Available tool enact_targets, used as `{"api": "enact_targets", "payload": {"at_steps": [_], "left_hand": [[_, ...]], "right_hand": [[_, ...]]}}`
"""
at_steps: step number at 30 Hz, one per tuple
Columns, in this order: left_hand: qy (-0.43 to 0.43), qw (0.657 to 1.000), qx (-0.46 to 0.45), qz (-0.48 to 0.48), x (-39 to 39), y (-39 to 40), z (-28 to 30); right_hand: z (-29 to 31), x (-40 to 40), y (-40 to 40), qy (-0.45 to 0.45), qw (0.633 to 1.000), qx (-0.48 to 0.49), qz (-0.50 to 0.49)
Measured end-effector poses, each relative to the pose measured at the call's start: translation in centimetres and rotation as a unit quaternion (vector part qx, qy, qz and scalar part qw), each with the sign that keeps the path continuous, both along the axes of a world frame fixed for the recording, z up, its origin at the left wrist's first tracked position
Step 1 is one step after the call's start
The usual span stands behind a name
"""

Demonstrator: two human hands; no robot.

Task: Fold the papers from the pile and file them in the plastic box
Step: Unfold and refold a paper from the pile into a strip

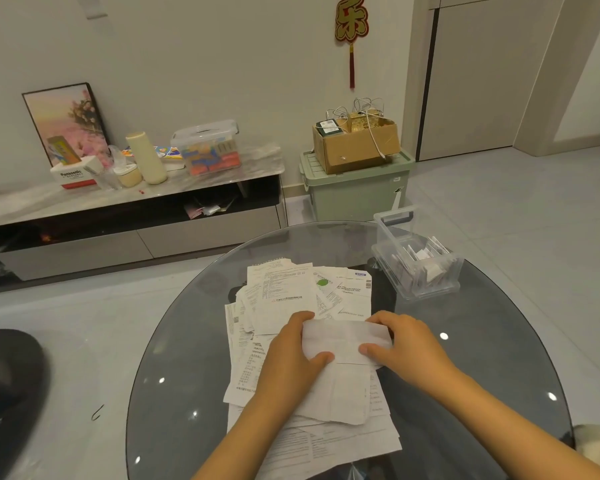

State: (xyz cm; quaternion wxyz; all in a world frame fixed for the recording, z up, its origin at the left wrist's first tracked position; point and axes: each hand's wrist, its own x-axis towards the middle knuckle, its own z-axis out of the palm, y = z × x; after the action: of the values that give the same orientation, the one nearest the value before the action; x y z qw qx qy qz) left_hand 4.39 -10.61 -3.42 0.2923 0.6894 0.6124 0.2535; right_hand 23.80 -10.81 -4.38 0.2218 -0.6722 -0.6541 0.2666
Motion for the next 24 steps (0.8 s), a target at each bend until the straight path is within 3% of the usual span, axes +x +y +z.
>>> {"api": "enact_targets", "payload": {"at_steps": [9,20,24], "left_hand": [[0.039,0.999,0.001,-0.010,0.0,0.4,-0.5],[0.040,0.998,-0.013,-0.035,-1.0,0.5,-0.1],[0.075,0.995,0.051,-0.051,-0.8,0.3,-0.5]], "right_hand": [[1.2,0.1,-0.1,-0.105,0.992,0.006,0.070],[1.8,1.4,-0.2,-0.118,0.986,-0.020,0.114],[2.2,1.7,-0.5,-0.092,0.986,-0.024,0.136]]}}
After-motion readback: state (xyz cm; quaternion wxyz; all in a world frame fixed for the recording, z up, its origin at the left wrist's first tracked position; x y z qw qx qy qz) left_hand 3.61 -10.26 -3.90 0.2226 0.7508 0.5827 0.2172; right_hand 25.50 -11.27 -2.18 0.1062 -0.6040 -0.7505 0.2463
